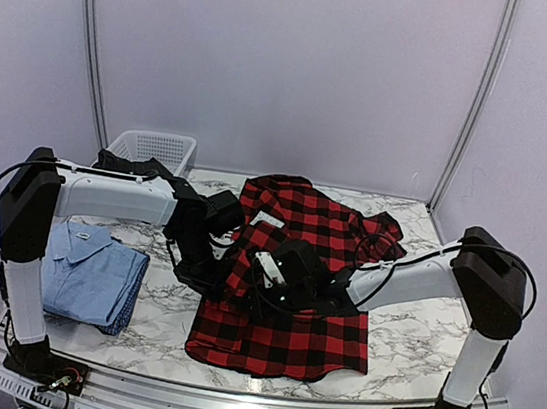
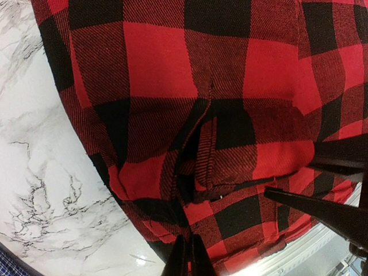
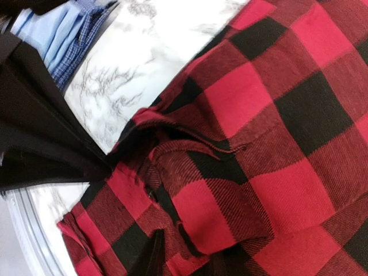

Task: Fold and stack the long sleeve shirts
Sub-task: Adjust the sleeve of the 1/3-folded shirt.

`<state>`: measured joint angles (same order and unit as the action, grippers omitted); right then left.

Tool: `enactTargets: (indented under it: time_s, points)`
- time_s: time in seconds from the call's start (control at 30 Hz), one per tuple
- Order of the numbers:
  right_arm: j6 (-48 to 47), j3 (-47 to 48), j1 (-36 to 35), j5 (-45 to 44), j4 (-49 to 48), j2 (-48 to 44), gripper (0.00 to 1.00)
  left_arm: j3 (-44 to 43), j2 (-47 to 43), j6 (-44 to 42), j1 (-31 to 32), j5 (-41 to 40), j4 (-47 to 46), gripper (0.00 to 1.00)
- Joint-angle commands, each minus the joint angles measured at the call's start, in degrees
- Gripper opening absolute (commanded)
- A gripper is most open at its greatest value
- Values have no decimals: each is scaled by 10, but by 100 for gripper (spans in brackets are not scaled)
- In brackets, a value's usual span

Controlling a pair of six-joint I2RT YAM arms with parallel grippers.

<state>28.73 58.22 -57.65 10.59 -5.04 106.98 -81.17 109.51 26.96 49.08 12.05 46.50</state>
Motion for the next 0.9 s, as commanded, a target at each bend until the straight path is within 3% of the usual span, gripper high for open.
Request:
enactTargets:
  time_s: [0.0,0.07,0.33,0.5,0.87]
  points:
    - [13,14,-3,8,-4,-7,10,-7,-8,-7,2,18,-8,2]
    - [13,22,-2,16,12,-14,0,-7,-10,-10,1,30,-7,2]
    - [17,17,-1,102,48,-54,0,-7,-27,-14,5,45,-5,2]
    - [59,-11,-2,182,10,-54,0,-3,-36,-19,9,51,0,3]
    - [83,-37,-2,188,2,-39,0,13,-52,-26,24,53,9,3]
